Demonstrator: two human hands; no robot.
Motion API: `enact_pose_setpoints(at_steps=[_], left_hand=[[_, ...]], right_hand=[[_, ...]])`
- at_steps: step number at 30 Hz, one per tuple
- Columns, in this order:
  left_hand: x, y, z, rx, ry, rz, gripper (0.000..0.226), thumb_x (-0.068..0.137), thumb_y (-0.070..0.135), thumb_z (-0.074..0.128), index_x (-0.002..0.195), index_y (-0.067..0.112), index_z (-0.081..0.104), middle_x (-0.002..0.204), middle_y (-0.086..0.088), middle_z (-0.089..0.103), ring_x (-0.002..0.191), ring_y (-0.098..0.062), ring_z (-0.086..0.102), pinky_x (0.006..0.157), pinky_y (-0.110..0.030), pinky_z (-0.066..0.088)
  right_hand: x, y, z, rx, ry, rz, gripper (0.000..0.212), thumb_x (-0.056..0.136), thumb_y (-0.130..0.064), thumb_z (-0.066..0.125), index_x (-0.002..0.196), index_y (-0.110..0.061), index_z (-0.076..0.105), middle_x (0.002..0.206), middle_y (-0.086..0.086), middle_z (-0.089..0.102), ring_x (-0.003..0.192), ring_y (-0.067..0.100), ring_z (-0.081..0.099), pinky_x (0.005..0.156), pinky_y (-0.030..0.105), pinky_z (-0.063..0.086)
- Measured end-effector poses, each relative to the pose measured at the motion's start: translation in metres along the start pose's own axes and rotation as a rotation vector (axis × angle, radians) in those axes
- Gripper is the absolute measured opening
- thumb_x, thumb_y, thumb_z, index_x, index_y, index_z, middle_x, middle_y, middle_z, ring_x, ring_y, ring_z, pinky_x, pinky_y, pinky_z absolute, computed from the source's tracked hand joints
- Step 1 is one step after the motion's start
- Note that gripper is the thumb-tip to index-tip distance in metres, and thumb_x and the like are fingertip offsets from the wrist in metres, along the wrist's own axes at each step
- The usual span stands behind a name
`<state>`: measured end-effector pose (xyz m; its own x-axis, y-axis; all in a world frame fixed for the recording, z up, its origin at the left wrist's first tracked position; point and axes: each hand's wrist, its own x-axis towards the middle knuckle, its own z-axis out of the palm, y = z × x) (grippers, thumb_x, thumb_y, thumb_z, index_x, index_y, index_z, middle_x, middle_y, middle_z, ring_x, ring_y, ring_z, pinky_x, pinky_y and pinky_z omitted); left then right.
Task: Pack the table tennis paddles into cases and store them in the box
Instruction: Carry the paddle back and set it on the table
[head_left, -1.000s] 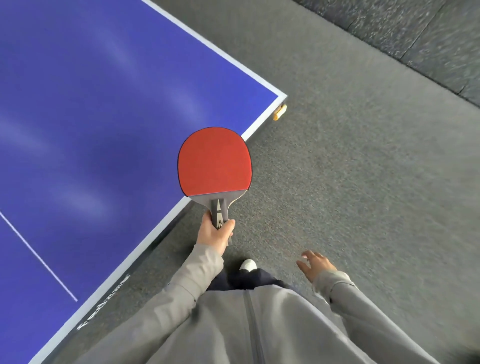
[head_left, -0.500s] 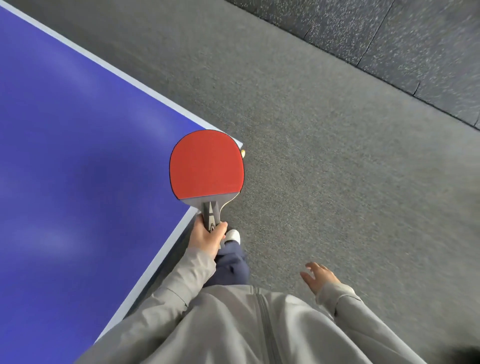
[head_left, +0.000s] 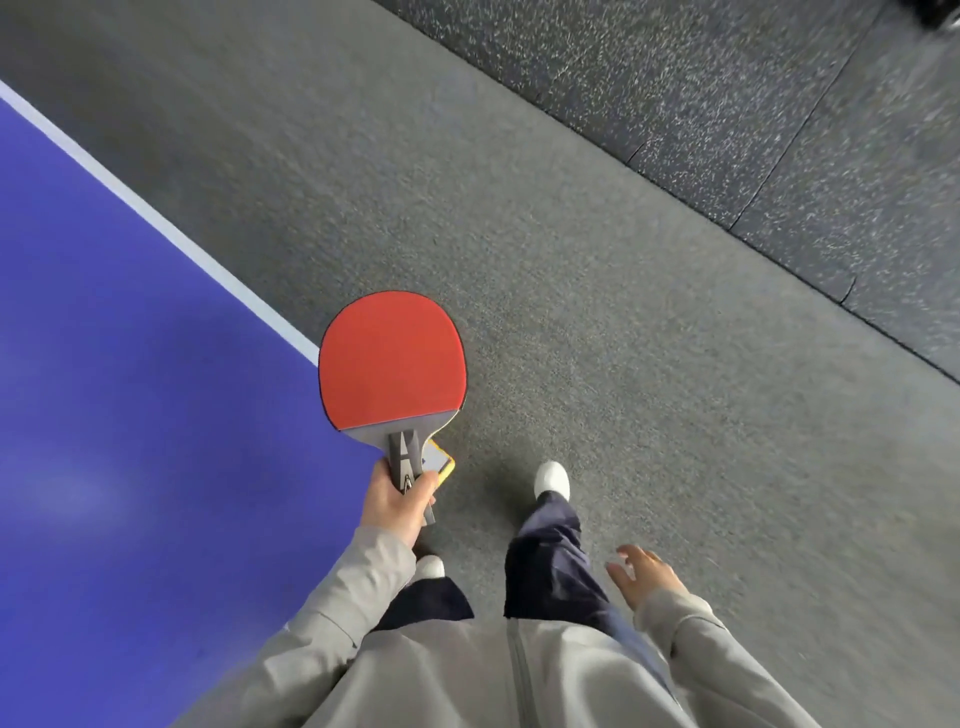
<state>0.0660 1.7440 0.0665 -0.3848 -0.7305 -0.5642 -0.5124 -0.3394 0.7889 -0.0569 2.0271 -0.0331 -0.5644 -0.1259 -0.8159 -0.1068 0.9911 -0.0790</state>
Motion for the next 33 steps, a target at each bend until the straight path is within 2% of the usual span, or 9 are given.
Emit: enact_pose_setpoints(at_steps=[3, 7, 14, 18, 21, 23, 26, 29, 33], left_hand=[[0.021, 0.017, 0.035, -0.028, 0.082, -0.057, 0.015, 0.085, 0.006, 0.060, 0.080, 0.017, 0.050, 0.066, 0.002, 0.052, 0.054, 0.002, 0.054, 0.049, -0.014, 0.042], [0.048, 0.048, 0.088, -0.128, 0.179, -0.154, 0.011, 0.087, 0.010, 0.059, 0.094, 0.011, 0.050, 0.069, -0.003, 0.055, 0.062, -0.016, 0.054, 0.052, -0.023, 0.041], [0.082, 0.091, 0.133, -0.373, 0.365, -0.251, 0.014, 0.088, 0.008, 0.058, 0.086, 0.018, 0.049, 0.069, -0.006, 0.053, 0.063, -0.021, 0.050, 0.054, -0.028, 0.042], [0.104, 0.110, 0.127, -0.505, 0.476, -0.271, 0.015, 0.089, 0.007, 0.056, 0.101, 0.013, 0.048, 0.070, -0.004, 0.053, 0.058, -0.015, 0.050, 0.043, -0.017, 0.044], [0.126, 0.118, 0.114, -0.516, 0.569, -0.280, 0.024, 0.089, 0.012, 0.057, 0.110, 0.018, 0.047, 0.082, 0.004, 0.057, 0.071, -0.009, 0.054, 0.048, -0.019, 0.043], [0.148, 0.124, 0.103, -0.539, 0.602, -0.287, 0.021, 0.089, 0.012, 0.057, 0.107, 0.019, 0.047, 0.080, 0.004, 0.056, 0.070, -0.013, 0.054, 0.050, -0.021, 0.043], [0.187, 0.135, 0.079, -0.569, 0.631, -0.309, 0.016, 0.089, 0.012, 0.057, 0.101, 0.018, 0.048, 0.075, -0.001, 0.054, 0.066, -0.018, 0.053, 0.061, -0.030, 0.047], [0.221, 0.153, 0.053, -0.555, 0.645, -0.323, 0.016, 0.088, 0.014, 0.058, 0.100, 0.018, 0.048, 0.080, -0.001, 0.056, 0.077, -0.023, 0.054, 0.079, -0.039, 0.047], [0.259, 0.180, 0.022, -0.560, 0.666, -0.313, 0.017, 0.087, 0.015, 0.059, 0.098, 0.023, 0.048, 0.090, -0.003, 0.060, 0.087, -0.026, 0.057, 0.085, -0.041, 0.048]], right_hand=[[0.045, -0.019, -0.051, -0.070, -0.033, -0.064, 0.047, 0.094, -0.043, 0.046, 0.136, -0.022, 0.044, 0.141, 0.003, 0.048, 0.127, 0.023, 0.048, 0.105, 0.033, 0.038], [0.102, -0.044, -0.132, -0.191, -0.069, -0.166, 0.048, 0.095, -0.045, 0.043, 0.137, -0.023, 0.042, 0.141, 0.004, 0.047, 0.128, 0.025, 0.046, 0.107, 0.037, 0.037], [0.176, -0.098, -0.252, -0.373, -0.059, -0.296, 0.045, 0.097, -0.038, 0.045, 0.136, -0.016, 0.044, 0.141, 0.008, 0.049, 0.126, 0.025, 0.050, 0.105, 0.032, 0.039], [0.206, -0.147, -0.284, -0.491, -0.089, -0.363, 0.043, 0.097, -0.036, 0.046, 0.134, -0.014, 0.045, 0.138, 0.009, 0.051, 0.124, 0.024, 0.052, 0.103, 0.033, 0.042], [0.223, -0.195, -0.298, -0.608, -0.102, -0.411, 0.043, 0.097, -0.037, 0.045, 0.134, -0.015, 0.045, 0.136, 0.010, 0.053, 0.124, 0.026, 0.052, 0.103, 0.034, 0.042], [0.233, -0.232, -0.305, -0.678, -0.103, -0.439, 0.043, 0.097, -0.038, 0.044, 0.135, -0.016, 0.044, 0.136, 0.009, 0.052, 0.124, 0.027, 0.051, 0.104, 0.036, 0.041], [0.240, -0.298, -0.315, -0.790, -0.090, -0.493, 0.045, 0.097, -0.040, 0.043, 0.136, -0.018, 0.042, 0.138, 0.008, 0.050, 0.125, 0.027, 0.050, 0.104, 0.037, 0.041], [0.239, -0.369, -0.326, -0.924, -0.087, -0.571, 0.046, 0.098, -0.042, 0.040, 0.138, -0.020, 0.039, 0.140, 0.008, 0.047, 0.128, 0.028, 0.046, 0.106, 0.038, 0.038], [0.232, -0.464, -0.333, -0.941, -0.081, -0.692, 0.049, 0.098, -0.042, 0.038, 0.142, -0.020, 0.035, 0.145, 0.008, 0.042, 0.131, 0.029, 0.042, 0.107, 0.038, 0.035]])
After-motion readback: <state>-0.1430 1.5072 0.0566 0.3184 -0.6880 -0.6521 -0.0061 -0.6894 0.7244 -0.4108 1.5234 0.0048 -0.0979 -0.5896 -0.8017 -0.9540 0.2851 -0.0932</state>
